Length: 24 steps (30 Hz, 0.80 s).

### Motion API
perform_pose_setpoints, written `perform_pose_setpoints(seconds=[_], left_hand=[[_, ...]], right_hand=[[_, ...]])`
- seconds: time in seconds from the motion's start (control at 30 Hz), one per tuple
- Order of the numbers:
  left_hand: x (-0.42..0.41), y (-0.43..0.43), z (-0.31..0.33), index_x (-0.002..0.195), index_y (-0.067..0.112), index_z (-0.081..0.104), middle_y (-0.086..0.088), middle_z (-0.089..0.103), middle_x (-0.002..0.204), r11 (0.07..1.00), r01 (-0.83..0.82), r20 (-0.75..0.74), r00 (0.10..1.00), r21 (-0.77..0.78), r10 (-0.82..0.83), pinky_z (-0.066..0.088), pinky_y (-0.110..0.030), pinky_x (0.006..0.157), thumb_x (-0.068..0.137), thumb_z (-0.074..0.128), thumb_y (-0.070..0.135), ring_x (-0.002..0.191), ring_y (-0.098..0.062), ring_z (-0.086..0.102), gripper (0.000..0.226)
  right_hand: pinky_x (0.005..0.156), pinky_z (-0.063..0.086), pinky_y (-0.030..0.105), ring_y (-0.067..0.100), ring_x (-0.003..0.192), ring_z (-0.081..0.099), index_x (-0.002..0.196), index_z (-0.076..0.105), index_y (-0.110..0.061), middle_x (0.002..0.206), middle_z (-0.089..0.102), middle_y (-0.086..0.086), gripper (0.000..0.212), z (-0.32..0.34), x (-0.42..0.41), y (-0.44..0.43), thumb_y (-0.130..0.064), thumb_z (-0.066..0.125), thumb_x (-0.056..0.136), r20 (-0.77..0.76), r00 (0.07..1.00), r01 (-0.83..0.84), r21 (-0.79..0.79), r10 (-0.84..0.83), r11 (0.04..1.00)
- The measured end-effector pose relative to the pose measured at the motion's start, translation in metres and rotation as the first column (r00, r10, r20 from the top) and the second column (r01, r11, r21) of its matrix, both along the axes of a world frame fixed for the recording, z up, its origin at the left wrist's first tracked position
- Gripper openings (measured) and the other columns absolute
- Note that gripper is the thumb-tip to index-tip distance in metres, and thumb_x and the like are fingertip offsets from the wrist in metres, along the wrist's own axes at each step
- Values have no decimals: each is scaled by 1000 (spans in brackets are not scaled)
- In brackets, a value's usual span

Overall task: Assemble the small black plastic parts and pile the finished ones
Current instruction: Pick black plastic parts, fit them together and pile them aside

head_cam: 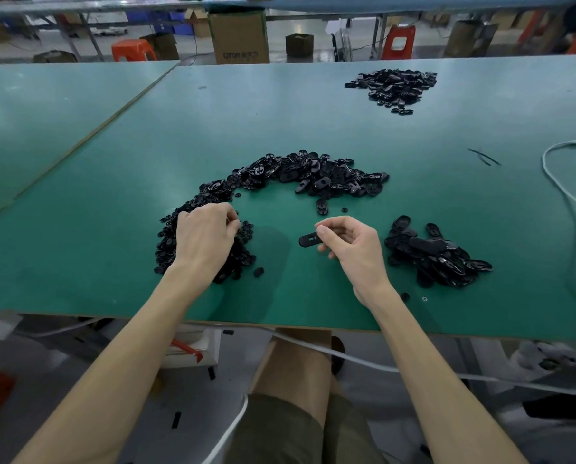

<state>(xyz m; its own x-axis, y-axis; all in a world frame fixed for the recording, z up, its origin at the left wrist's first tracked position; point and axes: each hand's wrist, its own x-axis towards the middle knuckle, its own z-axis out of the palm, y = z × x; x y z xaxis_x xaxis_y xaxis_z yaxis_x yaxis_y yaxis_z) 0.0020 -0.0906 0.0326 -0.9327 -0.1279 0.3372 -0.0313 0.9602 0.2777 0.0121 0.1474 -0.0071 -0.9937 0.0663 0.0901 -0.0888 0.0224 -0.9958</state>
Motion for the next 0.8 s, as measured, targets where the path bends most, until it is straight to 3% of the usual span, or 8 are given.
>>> perform_pose_setpoints(seconds=[0.07, 0.13, 0.2, 0.27, 0.37, 0.47, 0.8], left_hand=[[0, 1, 2, 101, 17, 73, 0, 74, 95, 999, 17, -16, 1000, 31, -16, 45, -44, 97, 102, 62, 27, 90, -24, 67, 15], [0, 6, 4, 97, 16, 72, 1, 73, 89, 974, 70, 14, 997, 217, -75, 52, -38, 87, 100, 65, 25, 79, -16, 67, 12], [-1, 16, 6, 91, 18, 71, 3, 74, 82, 858, 127, 64, 981, 499, -182, 53, -27, 72, 98, 69, 20, 66, -6, 66, 8], [0, 30, 5, 90, 19, 73, 3, 75, 78, 747, 192, 60, 953, 637, -296, 51, -24, 64, 96, 70, 15, 62, -5, 67, 8], [0, 54, -1, 93, 19, 77, 1, 73, 75, 636, 280, 8, 912, 720, -411, 50, -19, 60, 95, 70, 7, 66, -8, 67, 14], [1, 73, -11, 96, 15, 79, -2, 72, 76, 565, 283, -24, 907, 775, -421, 49, -19, 60, 94, 71, 5, 64, -9, 65, 13], [0, 86, -33, 97, 10, 65, -10, 74, 87, 493, 174, -30, 958, 852, -287, 50, -19, 56, 92, 76, 11, 59, -10, 66, 11]], right_hand=[[60, 51, 19, 8, 67, 69, 99, 75, -8, 83, 76, 0, 5, 0, 0, 0, -7, 72, 95, -1, 1000, 5, -4, -5, 1000], [60, 52, 19, 8, 67, 69, 99, 75, -9, 83, 76, -1, 5, -1, 0, 0, -8, 72, 96, -3, 1000, 12, -9, -12, 1000], [61, 52, 21, 8, 69, 70, 99, 75, -10, 83, 76, -2, 5, -2, -1, 1, -8, 72, 96, -9, 1000, 23, -20, -24, 1000], [62, 52, 22, 10, 72, 71, 100, 74, -11, 84, 76, -3, 6, -2, -2, 1, -7, 71, 96, -15, 999, 35, -32, -36, 999], [62, 53, 23, 12, 76, 72, 101, 73, -12, 88, 76, -3, 10, -3, -2, 0, -5, 70, 96, -24, 998, 50, -45, -51, 998], [63, 53, 24, 13, 77, 71, 102, 73, -12, 92, 77, -1, 11, -3, -2, 0, -3, 69, 95, -27, 998, 62, -55, -64, 997], [64, 53, 21, 8, 75, 70, 102, 73, -12, 86, 75, -7, 11, -4, -3, 1, -4, 69, 95, -23, 994, 101, -68, -103, 993]])
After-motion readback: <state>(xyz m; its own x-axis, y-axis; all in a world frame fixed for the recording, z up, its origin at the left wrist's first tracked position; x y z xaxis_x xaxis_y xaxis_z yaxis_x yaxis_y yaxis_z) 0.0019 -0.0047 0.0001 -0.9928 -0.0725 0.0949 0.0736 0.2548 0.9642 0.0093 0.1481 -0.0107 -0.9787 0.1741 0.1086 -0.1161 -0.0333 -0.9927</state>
